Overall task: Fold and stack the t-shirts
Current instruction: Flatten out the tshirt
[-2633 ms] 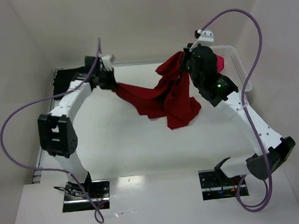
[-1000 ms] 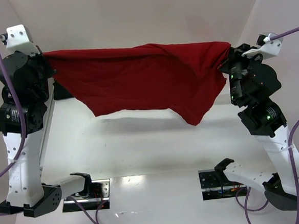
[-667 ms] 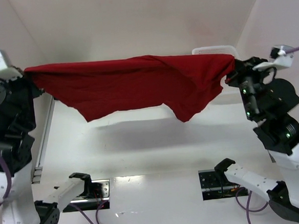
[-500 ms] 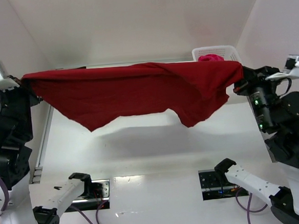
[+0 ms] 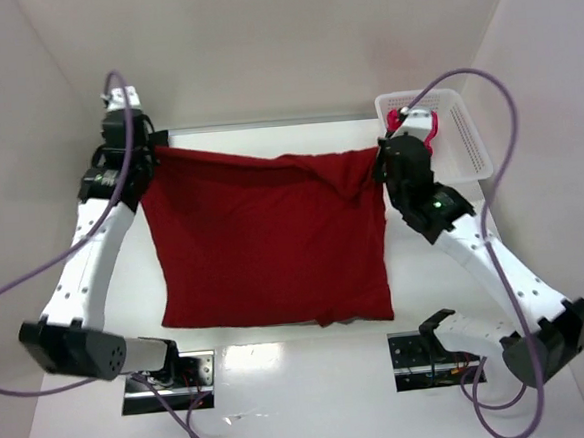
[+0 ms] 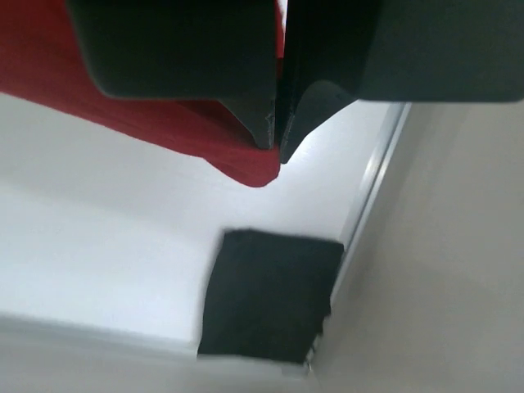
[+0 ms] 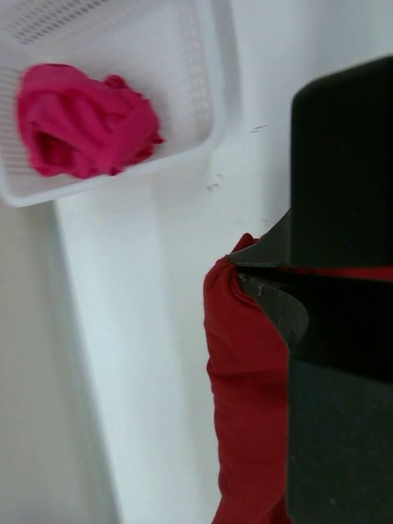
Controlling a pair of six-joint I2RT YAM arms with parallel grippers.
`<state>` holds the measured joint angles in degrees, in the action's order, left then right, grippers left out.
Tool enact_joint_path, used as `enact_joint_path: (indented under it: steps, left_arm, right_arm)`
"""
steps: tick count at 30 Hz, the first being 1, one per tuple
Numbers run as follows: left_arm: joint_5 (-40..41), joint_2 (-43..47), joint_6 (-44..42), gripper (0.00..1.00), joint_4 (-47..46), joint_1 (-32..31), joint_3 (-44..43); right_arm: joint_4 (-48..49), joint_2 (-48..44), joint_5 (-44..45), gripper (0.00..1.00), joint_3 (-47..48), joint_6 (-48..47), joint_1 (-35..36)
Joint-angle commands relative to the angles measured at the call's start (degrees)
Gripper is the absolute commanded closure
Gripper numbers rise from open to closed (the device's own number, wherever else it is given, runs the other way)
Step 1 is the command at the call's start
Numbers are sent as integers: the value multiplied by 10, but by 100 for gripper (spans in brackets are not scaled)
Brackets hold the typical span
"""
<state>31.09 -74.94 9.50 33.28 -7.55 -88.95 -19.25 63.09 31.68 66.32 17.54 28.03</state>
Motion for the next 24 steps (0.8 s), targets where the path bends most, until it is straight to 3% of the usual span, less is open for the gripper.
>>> enact_joint_path:
  steps: [1,5,9,12,19,24]
  left_arm:
    - [20,-55,11,100,-118,6,56]
    - [25,-169,-3,100,-183,6,69]
    - [5,-337,20,100,-175,17,-51]
    - [-34,-442,43,100,-157,24,-204]
    - [-79,-508,32,100,-126,50,-398]
    - [-79,-455,16,100,-96,50,-466]
  right_arm:
    - [118,26,-27,99,-40,38,-39]
    - [205,98,-63,99,-83,49,-82]
    - [239,184,-71,99,-19,24,-112]
    - [247,286,-111,99,77,5,-142]
    - [270,349,-125,99,198,-29,-154]
    - [254,298,-125,99,274,-68,-154]
